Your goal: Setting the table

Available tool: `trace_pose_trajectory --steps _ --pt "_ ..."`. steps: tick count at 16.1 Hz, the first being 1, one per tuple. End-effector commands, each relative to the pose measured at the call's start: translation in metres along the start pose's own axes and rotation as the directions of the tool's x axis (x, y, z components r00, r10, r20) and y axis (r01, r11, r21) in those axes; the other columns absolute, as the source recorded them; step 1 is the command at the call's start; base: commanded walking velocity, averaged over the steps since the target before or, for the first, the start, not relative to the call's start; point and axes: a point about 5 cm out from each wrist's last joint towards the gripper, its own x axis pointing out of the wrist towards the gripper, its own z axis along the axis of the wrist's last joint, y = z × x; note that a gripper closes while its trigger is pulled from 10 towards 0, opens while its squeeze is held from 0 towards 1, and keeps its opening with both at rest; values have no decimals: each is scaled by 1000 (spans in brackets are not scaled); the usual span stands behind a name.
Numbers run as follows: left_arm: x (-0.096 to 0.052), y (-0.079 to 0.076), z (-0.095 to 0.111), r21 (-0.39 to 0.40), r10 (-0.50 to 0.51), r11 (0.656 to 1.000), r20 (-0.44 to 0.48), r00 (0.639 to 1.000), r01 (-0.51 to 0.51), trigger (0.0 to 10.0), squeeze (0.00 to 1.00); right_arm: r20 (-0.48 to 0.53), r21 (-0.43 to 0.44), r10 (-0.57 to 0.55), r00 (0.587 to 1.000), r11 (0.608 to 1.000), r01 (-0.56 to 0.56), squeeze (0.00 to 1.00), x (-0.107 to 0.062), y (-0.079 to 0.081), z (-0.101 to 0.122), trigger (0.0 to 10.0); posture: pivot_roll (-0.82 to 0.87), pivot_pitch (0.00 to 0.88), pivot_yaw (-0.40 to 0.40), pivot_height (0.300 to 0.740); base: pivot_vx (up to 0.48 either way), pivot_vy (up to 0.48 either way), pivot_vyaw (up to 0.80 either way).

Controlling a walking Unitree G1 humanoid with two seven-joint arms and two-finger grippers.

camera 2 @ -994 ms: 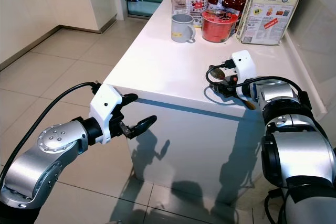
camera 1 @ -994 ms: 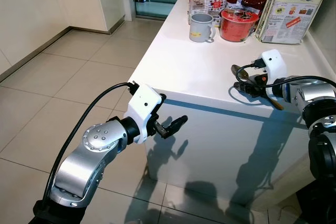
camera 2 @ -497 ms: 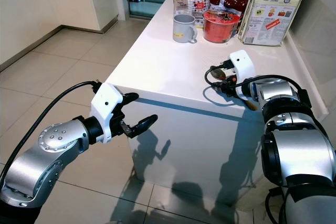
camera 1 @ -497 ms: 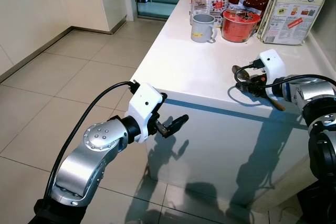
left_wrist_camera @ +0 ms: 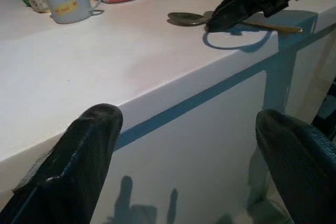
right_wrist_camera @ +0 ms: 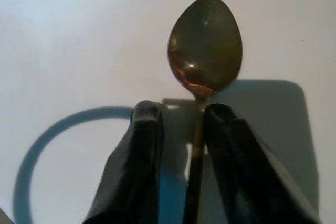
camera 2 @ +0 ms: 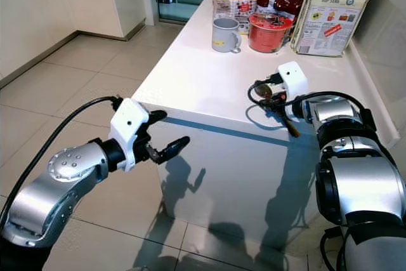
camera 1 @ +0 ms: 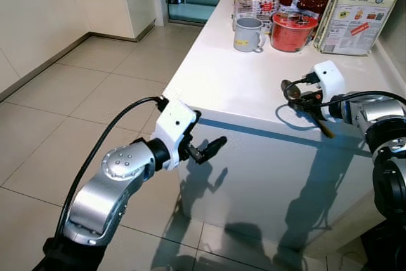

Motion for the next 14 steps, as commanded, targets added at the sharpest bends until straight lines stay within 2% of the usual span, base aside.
trace_pose_trajectory --steps 1,5,7,8,10,12,14 --pt "2 3 3 23 15 1000 5 1000 -15 10000 0 -56 23 -27 998 999 29 0 -3 -6 -14 0 34 0 11 740 0 0 0" --pt "4 7 2 34 40 999 -1 999 -40 10000 0 -36 59 -34 999 998 36 0 -2 -6 -17 0 36 0 7 740 0 0 0" --pt "4 17 6 35 118 992 25 993 -119 10000 0 9 98 -30 1000 995 29 0 -1 -5 -12 0 38 0 6 740 0 0 0" --pt "5 30 9 33 214 976 37 976 -215 10000 0 61 135 -32 998 991 23 0 0 -4 -5 0 31 0 9 740 0 0 0" --pt "6 40 7 31 307 951 29 951 -308 10000 0 137 180 -16 990 984 -9 0 0 -1 6 0 28 0 12 740 0 0 0" --pt "1 45 13 -3 360 933 57 931 -360 10000 0 254 213 40 966 972 -96 0 -3 5 27 0 31 0 14 740 0 0 0" --pt "2 51 14 6 392 919 78 917 -394 10000 0 349 250 30 937 960 -124 0 -6 6 41 0 9 0 30 740 0 0 0"
